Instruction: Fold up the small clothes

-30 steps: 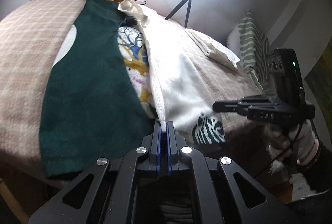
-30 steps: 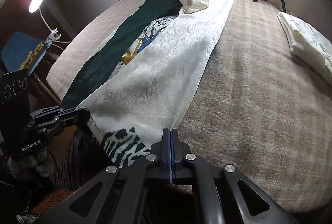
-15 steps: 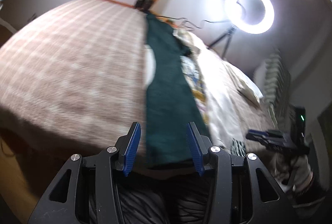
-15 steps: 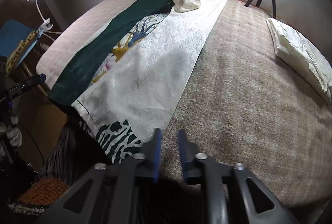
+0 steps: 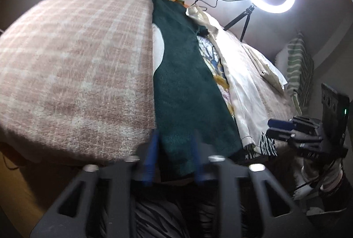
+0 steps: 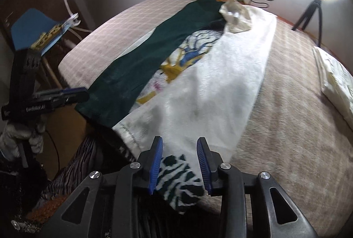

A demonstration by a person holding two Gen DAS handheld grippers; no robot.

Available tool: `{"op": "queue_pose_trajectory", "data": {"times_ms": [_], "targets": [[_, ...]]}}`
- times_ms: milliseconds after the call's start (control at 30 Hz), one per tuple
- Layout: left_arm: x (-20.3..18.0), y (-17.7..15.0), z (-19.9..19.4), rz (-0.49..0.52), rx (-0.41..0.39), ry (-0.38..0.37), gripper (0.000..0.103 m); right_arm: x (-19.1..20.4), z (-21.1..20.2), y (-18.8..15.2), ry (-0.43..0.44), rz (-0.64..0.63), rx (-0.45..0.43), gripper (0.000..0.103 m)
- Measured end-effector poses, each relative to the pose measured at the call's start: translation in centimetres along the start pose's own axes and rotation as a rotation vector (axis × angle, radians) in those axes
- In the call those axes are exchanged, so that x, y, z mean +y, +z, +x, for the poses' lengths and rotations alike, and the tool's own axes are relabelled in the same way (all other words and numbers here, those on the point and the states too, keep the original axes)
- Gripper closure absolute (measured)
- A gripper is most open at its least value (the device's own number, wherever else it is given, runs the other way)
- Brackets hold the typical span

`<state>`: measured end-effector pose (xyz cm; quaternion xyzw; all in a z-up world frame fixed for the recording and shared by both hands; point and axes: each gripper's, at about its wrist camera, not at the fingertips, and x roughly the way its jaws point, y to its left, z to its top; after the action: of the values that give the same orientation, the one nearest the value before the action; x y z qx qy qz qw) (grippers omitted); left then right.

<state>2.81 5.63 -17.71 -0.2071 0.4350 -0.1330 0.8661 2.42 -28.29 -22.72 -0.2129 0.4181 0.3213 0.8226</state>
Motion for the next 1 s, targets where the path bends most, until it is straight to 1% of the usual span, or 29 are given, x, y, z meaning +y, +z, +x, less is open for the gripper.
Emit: {"op": "queue_pose_trajectory", "data": {"times_ms": [33, 100, 133, 200, 233, 267, 300, 333, 400, 533, 567, 667, 700, 800, 833, 867, 900, 933, 967, 1000], "targets": [[0.3, 0.2, 0.0, -0.005, 0.005, -0.004, 0.095, 0.3, 0.2, -0.2, -0.016, -0.009, 0.004, 0.069], [0.6, 0.3, 0.0, -0.006, 0.017, -0.020, 0.095, 0.2, 0.5, -0.7, -0.034, 0.007, 0.012, 0.069], [0.6, 0.4, -0.2, -0.004, 0.023, -0.026, 0.095, -0.2, 0.5, -1.0, -0.040, 0.035, 0.015, 0.067], [0.7, 0.6, -0.5, 0.008, 0.042, -0.044, 0.095, -1.7, 0.1, -1.8, -0.066, 0.118, 0.013, 0.060], [0.8, 0.8, -0.5, 0.011, 0.055, -0.045, 0.092, -2.3, -0.1, -2.1, -0.072, 0.154, 0.009, 0.054], [0.9, 1.0, -0.6, 0.009, 0.076, -0.043, 0.089, -3.2, -0.3, -2.7, -0.066, 0.203, 0.004, 0.051], [1.1, 1.1, -0.6, 0.005, 0.099, -0.040, 0.077, -3.9, -0.5, -3.2, -0.052, 0.245, 0.003, 0.051], [1.3, 1.3, -0.6, 0.003, 0.118, -0.059, 0.075, -4.6, -0.6, -3.7, -0.033, 0.290, 0.005, 0.051], [1.3, 1.5, -0.6, 0.016, 0.146, -0.067, 0.075, -5.9, -0.8, -4.9, 0.012, 0.370, 0.000, 0.051], [0.5, 1.7, 0.0, 0.074, 0.211, -0.096, 0.075, -7.1, -1.2, -5.8, 0.104, 0.452, -0.036, 0.050], [0.3, 1.8, 0.2, 0.084, 0.222, -0.099, 0.075, -7.3, -1.2, -5.9, 0.128, 0.465, -0.041, 0.050], [-0.3, 2.0, 0.7, 0.100, 0.255, -0.118, 0.077, -7.5, -0.8, -6.0, 0.219, 0.496, -0.037, 0.060], [-0.4, 1.9, 0.7, 0.100, 0.257, -0.121, 0.078, -7.4, -0.7, -6.0, 0.237, 0.495, -0.032, 0.061], [0.0, 1.9, 0.8, 0.071, 0.243, -0.140, 0.079, -6.8, -0.3, -5.6, 0.246, 0.471, -0.030, 0.061], [0.1, 2.0, 0.8, 0.058, 0.238, -0.142, 0.081, -6.8, -0.2, -5.5, 0.252, 0.470, -0.029, 0.064], [0.2, 1.9, 0.9, 0.052, 0.234, -0.140, 0.084, -6.8, -0.1, -5.5, 0.259, 0.472, -0.026, 0.067], [0.3, 1.9, 0.8, 0.052, 0.231, -0.135, 0.089, -6.8, 0.1, -5.4, 0.267, 0.476, -0.023, 0.069], [0.5, 1.9, 0.8, 0.047, 0.226, -0.133, 0.093, -6.9, 0.1, -5.4, 0.269, 0.477, -0.020, 0.073], [0.7, 1.8, 0.8, 0.038, 0.222, -0.136, 0.093, -6.9, 0.1, -5.5, 0.266, 0.472, -0.017, 0.079], [0.9, 1.8, 0.8, 0.028, 0.218, -0.142, 0.094, -6.8, 0.2, -5.4, 0.265, 0.469, -0.010, 0.082]]}}
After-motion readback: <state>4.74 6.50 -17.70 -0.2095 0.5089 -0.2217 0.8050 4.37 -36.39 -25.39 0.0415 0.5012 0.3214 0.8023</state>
